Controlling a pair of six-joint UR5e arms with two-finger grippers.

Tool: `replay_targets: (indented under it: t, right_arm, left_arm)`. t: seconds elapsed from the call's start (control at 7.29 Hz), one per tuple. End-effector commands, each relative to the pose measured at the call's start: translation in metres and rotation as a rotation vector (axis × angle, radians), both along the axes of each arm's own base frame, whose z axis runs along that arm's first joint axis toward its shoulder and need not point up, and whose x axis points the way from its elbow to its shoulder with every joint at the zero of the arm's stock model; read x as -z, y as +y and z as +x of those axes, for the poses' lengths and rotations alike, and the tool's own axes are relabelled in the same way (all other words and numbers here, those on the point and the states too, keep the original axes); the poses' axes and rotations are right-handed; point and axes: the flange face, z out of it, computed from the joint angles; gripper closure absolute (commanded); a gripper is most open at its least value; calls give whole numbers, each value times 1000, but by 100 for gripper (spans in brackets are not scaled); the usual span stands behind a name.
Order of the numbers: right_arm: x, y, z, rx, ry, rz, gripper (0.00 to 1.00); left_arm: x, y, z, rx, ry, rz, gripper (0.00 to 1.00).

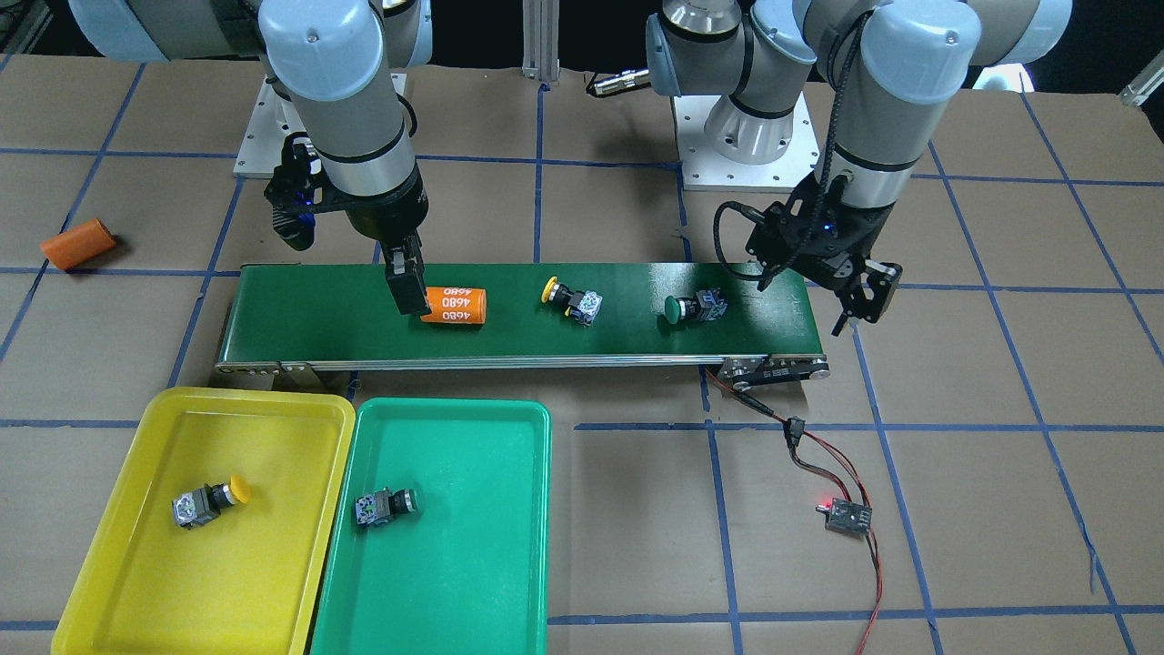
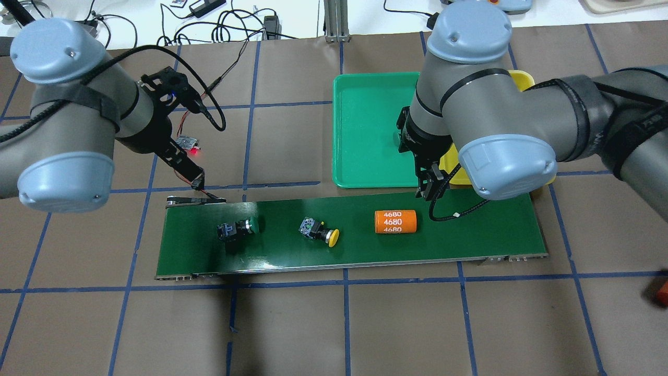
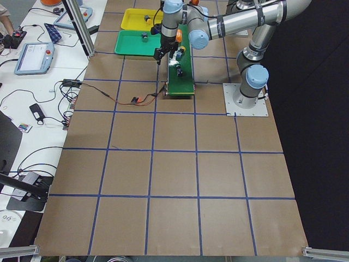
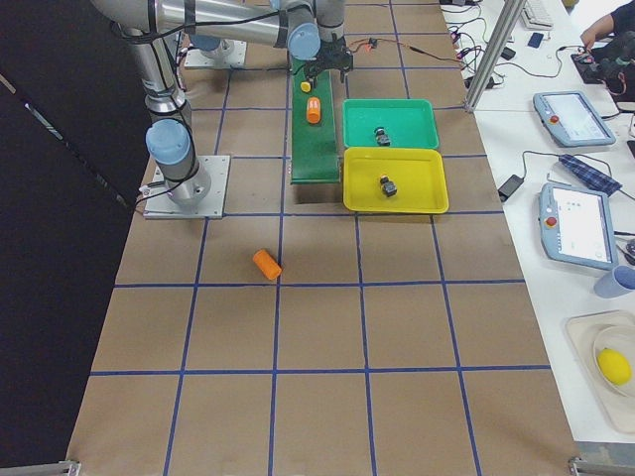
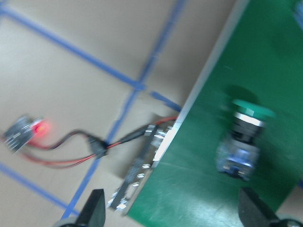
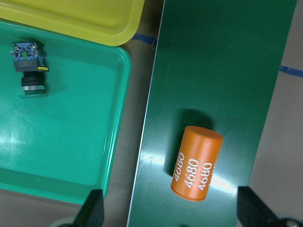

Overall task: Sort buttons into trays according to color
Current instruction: 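Lower the right gripper onto the yellow button on the belt and grasp it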

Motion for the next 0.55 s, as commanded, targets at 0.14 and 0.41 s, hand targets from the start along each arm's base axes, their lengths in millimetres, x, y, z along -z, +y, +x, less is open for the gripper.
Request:
replay_targets:
  t: [0.14, 0.41]
  right_arm:
    - [13, 6, 22, 80, 5, 29, 0]
    - [11, 16, 36, 43, 1, 29, 0]
  left_arm:
    - [6, -46, 4, -444, 85, 68, 0]
    - [2, -61, 4, -628, 101, 65, 0]
